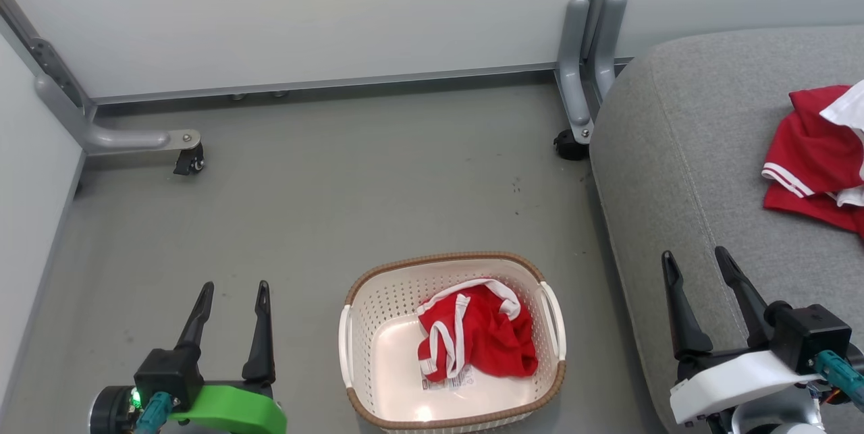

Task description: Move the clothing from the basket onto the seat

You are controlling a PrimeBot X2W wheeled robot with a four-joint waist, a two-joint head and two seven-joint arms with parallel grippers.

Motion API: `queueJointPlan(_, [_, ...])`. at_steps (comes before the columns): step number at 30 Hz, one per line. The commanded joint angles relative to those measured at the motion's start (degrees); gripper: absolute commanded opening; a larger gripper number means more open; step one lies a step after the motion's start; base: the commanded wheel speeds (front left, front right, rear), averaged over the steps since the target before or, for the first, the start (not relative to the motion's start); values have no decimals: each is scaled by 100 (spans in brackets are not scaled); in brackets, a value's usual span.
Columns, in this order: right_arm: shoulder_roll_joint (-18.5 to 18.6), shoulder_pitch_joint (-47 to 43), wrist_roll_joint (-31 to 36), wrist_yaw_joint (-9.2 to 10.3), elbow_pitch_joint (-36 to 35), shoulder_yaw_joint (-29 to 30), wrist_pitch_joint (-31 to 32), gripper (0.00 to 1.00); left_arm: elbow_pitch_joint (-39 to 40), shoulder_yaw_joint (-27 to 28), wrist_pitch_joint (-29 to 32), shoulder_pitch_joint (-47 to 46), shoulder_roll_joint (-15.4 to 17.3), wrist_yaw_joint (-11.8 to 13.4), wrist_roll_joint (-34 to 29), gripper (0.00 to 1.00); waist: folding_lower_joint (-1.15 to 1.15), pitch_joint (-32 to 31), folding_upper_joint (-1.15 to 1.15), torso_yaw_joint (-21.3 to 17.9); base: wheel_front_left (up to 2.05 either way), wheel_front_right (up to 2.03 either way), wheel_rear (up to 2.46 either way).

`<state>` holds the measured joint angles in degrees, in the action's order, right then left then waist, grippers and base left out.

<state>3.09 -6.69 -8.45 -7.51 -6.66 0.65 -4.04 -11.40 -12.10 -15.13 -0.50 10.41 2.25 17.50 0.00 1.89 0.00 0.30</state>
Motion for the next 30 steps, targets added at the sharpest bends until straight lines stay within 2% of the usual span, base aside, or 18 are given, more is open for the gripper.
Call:
queueJointPlan(1, [14,-2,4,3,-35,-2,7,100,-16,22,-2,51,7,-22,-44,100,0,25,0,-1,0,0,0])
queueJointPlan(9, [12,223,-13,4,-189,22,-17,100,-114,-142,-2,-396,-149,-133,-185,100,0,467,0,-16,0,0,0])
queueJointPlan(19, [70,830,6,3,-486,-26,-120,100,-597,-844,-2,-1613,-494,-540,-543,100,0,1788,0,-157,0,0,0])
queueJointPlan(24, [89,1242,1,4,-588,-114,-237,100,-1209,-1331,0,-2420,-598,-735,-764,100,0,2569,0,-319,0,0,0])
queueJointPlan(30, [82,1699,-24,4,-626,-278,-402,100,-2143,-1705,-1,-3287,-676,-842,-901,100,0,3436,0,-559,0,0,0])
